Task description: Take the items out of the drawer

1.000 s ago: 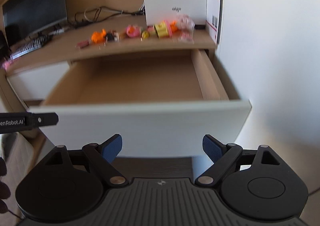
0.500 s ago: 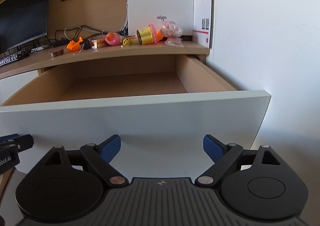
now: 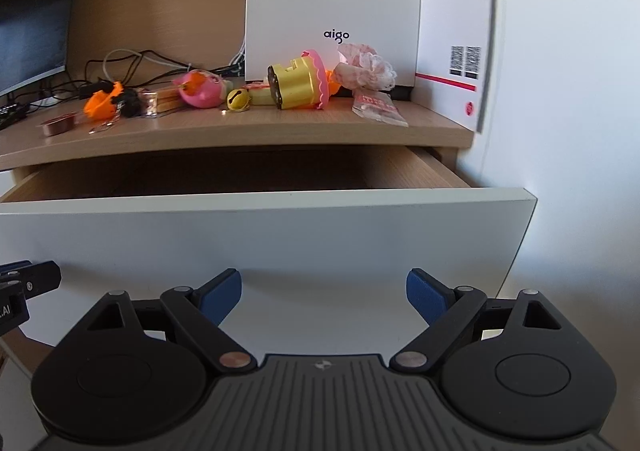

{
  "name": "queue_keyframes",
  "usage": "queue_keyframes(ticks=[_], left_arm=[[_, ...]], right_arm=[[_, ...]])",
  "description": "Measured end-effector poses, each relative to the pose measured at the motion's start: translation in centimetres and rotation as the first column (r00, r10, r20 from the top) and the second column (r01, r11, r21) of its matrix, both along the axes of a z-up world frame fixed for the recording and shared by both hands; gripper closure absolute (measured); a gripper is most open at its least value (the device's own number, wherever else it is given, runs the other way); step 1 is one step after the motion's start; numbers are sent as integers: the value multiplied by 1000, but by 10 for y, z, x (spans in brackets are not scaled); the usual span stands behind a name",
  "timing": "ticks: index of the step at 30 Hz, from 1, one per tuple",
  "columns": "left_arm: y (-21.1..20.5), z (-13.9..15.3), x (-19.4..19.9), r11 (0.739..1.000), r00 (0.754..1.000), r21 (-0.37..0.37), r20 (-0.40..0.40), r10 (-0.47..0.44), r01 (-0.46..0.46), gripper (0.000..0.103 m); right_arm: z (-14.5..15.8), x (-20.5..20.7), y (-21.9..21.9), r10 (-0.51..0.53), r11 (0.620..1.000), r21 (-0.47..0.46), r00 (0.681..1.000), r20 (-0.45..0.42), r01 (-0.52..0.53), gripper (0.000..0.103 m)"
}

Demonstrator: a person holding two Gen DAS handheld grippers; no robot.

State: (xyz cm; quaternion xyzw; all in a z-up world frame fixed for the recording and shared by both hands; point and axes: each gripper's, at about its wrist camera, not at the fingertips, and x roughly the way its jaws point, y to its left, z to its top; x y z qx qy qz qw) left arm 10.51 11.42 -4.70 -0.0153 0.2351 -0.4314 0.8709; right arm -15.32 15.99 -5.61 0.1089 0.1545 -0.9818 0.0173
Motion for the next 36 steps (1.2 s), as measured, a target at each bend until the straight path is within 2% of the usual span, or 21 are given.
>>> queue_keyframes(ticks=[10,12,15,17,19,23,28,31,33,34,36], left_arm=[[-39,1,50,998,998,-40,-27,-52,51,73],[-39,1,48,997,997,-47,-28,-65,64,66],[-45,0,41,994,995,-37,13,-101,102,42],[-50,1,39,990,991,-47,0,-137,137,20],[-55,2,38,986,987,-52,-11,-162,161,11],[-55,5,32,986,986,-22,-16,-167,166,16],[-22,21,15,986,987,65,-66,-146,150,16],[12,45,3,985,984,111,-139,-116,131,16],[35,65,-7,980,978,137,-165,-124,147,16],[48,74,-13,975,975,149,-174,-136,162,16],[71,91,-23,970,969,162,-199,-147,181,16]], right_arm=[[9,-66,-28,-47,999,7,998,-30,47,13],[9,-69,-29,-49,999,1,999,-21,50,8],[6,-68,-30,-30,999,35,999,-38,32,8],[9,-68,-28,-36,999,39,999,-34,37,10],[12,-64,-21,-45,999,22,998,-36,46,10],[12,-52,-1,-84,996,-4,997,1,84,10],[21,-15,16,-67,998,-16,995,73,68,10],[42,19,15,-35,999,-9,992,117,37,10],[57,43,11,-4,1000,8,988,154,3,10],[57,43,11,-4,1000,8,988,154,3,10],[80,84,2,14,997,72,986,163,-26,10]])
